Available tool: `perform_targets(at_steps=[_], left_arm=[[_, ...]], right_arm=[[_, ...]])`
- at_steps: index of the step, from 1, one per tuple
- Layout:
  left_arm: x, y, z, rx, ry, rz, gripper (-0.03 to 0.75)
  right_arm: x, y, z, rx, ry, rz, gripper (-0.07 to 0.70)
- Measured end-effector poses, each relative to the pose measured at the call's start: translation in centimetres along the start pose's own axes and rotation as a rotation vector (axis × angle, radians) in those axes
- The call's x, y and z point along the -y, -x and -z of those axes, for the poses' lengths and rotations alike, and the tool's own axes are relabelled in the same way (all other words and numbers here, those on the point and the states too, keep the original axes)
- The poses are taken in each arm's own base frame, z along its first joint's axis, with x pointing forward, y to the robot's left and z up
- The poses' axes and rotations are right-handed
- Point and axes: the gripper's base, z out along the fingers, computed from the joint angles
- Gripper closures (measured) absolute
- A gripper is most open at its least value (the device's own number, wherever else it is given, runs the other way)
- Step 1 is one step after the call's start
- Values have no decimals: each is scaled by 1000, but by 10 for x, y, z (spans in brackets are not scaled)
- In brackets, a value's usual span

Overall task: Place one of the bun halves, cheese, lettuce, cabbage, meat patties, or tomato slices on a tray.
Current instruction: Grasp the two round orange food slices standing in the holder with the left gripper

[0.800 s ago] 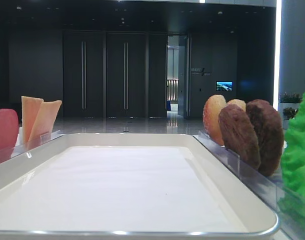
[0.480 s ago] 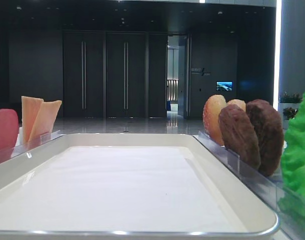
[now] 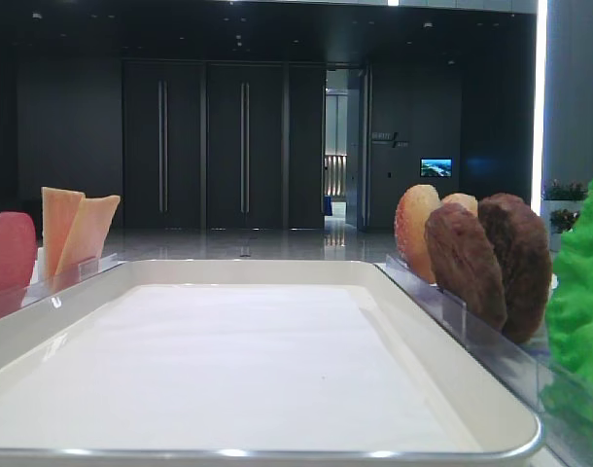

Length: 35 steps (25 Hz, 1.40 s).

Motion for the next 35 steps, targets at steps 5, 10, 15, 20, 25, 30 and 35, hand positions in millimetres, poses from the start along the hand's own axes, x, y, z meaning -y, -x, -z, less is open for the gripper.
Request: perform_targets(at_steps=[5, 10, 15, 20, 25, 30, 35], left_arm=[[0, 0, 0, 0, 0, 0, 181], [0, 0, 0, -4, -3, 27, 181], [3, 16, -5, -108, -15, 46, 181], [6, 46, -13, -246, -18, 40, 181], [10, 77, -30, -367, -22, 33, 181], [18, 99, -61, -518, -38, 31, 181], [25, 110, -103, -687, -37, 19, 181]], right_arm=[[0, 0, 0, 0, 0, 0, 219], [0, 0, 0, 0, 0, 0, 219], [0, 0, 0, 0, 0, 0, 219], [0, 0, 0, 0, 0, 0, 219], [0, 0, 0, 0, 0, 0, 219], [0, 0, 0, 0, 0, 0, 219], [0, 0, 0, 0, 0, 0, 219]])
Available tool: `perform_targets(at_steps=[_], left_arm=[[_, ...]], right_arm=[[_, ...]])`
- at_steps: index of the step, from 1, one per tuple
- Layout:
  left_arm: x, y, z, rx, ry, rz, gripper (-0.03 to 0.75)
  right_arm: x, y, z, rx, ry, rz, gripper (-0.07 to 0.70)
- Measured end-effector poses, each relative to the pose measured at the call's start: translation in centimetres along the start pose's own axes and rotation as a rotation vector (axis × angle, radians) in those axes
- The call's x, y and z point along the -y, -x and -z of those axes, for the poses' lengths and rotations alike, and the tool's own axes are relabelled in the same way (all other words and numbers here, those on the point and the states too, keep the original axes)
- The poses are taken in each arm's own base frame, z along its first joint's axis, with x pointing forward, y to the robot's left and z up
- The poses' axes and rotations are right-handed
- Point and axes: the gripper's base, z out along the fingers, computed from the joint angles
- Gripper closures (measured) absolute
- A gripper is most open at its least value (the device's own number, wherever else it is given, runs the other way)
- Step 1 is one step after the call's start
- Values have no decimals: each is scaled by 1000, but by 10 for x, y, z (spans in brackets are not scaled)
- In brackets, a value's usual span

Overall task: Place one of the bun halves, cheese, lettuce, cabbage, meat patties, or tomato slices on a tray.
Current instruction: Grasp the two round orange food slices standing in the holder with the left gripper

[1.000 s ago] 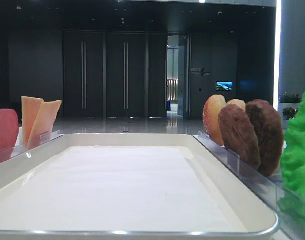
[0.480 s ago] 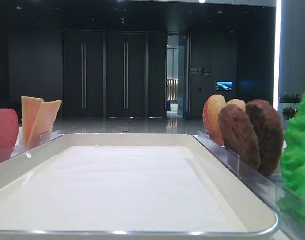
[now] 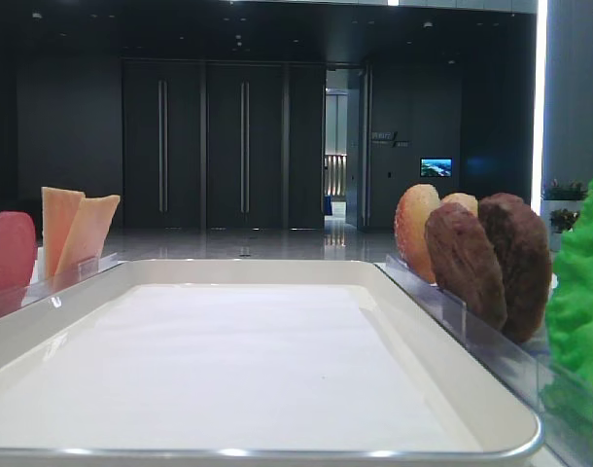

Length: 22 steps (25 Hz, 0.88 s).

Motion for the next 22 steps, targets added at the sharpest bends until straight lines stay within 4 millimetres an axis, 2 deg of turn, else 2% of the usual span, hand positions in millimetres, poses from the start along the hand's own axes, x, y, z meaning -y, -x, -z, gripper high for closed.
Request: perform_targets(at_steps=[4, 11, 22], left_arm=[[4, 25, -20, -102, 9, -20, 181], [12, 53, -38, -176, -15, -18, 181], [23, 57, -40, -186, -135, -70, 181]], right_arm=[[0, 0, 0, 0, 0, 0, 219], [0, 0, 0, 0, 0, 0, 219], [0, 0, 0, 0, 0, 0, 219]])
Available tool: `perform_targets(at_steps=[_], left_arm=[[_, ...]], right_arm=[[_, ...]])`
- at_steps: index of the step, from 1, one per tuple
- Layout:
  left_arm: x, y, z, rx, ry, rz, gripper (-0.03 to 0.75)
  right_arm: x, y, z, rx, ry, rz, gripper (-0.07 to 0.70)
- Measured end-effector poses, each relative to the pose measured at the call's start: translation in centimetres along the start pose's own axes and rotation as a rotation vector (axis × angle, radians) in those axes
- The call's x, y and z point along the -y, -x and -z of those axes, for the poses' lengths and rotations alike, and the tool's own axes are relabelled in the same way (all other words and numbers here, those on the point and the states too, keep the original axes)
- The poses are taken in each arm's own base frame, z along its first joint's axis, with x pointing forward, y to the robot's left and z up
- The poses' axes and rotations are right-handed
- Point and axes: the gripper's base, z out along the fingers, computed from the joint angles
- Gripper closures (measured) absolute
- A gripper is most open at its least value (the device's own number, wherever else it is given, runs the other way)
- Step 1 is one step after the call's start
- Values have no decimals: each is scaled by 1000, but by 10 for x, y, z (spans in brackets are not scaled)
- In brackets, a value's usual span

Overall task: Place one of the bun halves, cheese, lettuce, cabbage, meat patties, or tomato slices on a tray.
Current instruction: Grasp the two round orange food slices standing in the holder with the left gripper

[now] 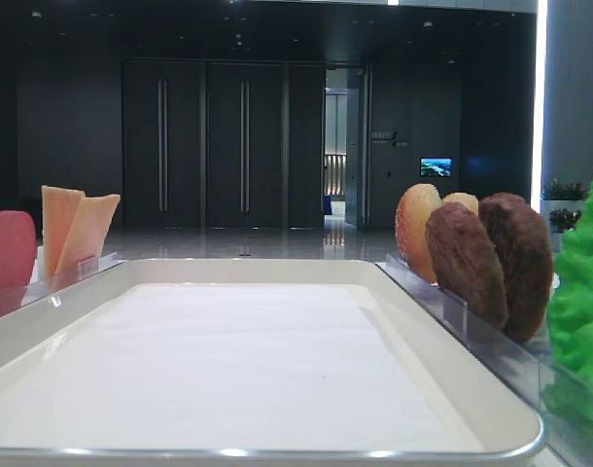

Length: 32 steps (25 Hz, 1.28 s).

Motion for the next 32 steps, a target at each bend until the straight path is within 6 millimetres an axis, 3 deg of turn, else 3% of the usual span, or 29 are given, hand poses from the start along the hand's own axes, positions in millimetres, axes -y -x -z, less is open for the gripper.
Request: perform_targets(at_steps=[9, 27, 32], left_arm=[[4, 0, 0, 4, -23, 83, 181], [92, -20, -9, 2, -25, 30, 181], [104, -23, -15, -14, -3, 27, 181]], right_arm=[[0, 0, 0, 0, 0, 0, 219], [0, 0, 0, 0, 0, 0, 219], [0, 0, 0, 0, 0, 0, 219]])
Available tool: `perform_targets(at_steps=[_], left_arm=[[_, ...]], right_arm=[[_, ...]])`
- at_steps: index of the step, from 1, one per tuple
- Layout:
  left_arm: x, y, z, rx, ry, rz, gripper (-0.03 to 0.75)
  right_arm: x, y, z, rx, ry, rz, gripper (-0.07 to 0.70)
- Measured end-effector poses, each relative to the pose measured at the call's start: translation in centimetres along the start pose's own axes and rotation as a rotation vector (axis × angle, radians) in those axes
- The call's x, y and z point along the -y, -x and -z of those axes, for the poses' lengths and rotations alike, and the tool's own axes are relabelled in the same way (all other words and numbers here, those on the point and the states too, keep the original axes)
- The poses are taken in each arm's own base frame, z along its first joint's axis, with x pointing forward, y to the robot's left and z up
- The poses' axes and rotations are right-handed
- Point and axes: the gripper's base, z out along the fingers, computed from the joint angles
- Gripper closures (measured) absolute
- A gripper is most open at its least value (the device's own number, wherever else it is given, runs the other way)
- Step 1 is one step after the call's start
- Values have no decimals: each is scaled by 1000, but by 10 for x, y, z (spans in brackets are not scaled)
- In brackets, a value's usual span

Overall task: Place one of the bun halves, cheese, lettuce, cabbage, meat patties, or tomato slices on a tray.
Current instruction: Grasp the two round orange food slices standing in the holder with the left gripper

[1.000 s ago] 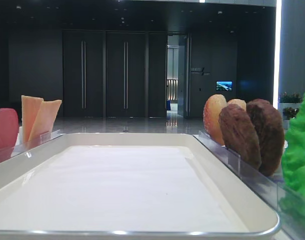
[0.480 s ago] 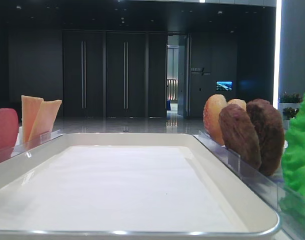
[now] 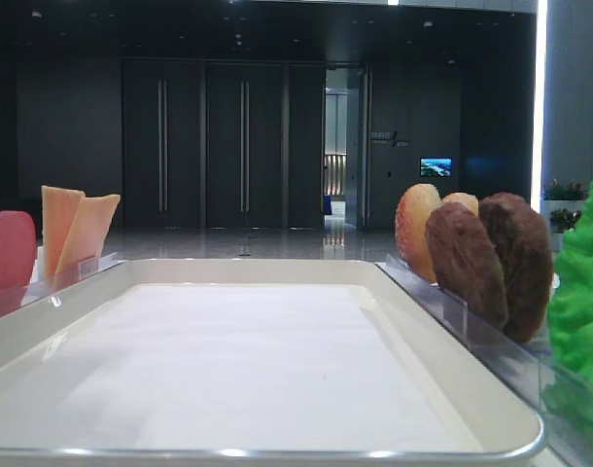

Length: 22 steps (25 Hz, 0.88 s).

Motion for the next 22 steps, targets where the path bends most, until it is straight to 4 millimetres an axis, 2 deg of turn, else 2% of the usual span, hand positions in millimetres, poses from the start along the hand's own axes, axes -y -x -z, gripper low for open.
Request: perform_targets(at_steps=[22], left_arm=[[12, 20, -61, -139, 131, 13, 181]], right_arm=[[0, 0, 0, 0, 0, 0, 219]])
